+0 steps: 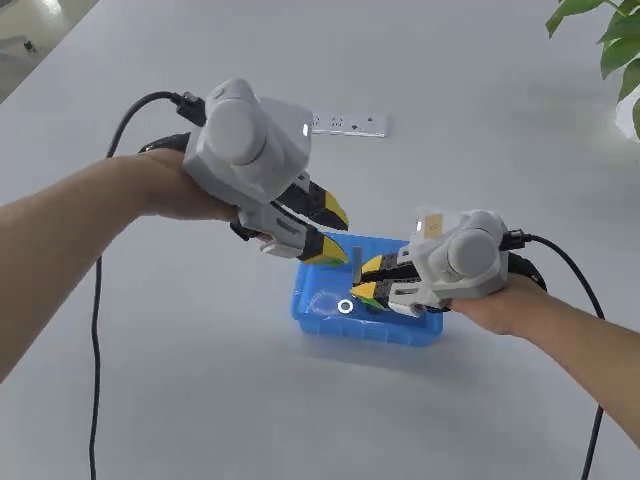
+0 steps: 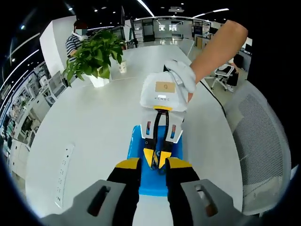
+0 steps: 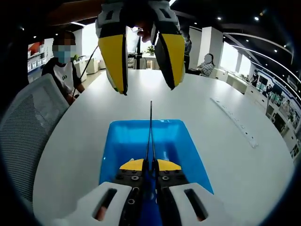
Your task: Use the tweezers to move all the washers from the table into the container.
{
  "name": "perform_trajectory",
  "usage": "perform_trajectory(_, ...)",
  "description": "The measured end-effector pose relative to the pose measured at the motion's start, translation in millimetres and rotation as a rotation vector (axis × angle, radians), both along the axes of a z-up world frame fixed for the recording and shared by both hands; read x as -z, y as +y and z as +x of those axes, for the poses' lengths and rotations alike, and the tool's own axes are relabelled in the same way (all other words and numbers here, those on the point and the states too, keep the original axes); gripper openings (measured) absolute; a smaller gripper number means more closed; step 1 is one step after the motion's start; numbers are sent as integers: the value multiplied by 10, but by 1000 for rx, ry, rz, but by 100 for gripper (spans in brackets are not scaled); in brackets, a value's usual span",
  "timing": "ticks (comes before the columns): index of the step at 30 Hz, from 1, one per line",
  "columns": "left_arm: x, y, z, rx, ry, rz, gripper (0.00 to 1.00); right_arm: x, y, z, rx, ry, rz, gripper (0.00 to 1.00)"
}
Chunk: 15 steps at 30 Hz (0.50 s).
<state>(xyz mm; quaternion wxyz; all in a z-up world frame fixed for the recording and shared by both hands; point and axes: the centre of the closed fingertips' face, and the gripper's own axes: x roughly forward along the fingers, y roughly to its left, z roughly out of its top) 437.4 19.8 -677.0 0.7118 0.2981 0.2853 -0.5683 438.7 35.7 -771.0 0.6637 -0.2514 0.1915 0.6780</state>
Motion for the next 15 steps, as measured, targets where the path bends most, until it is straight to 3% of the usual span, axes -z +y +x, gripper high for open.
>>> perform_trajectory(13,130,-126,-15,130,27,105,8,-1,-6,1,-6,-6,-4,8)
perform_trajectory(15,134,-142,-18,136,30,104,6,-5,-11,2,-7,-8,-5,8)
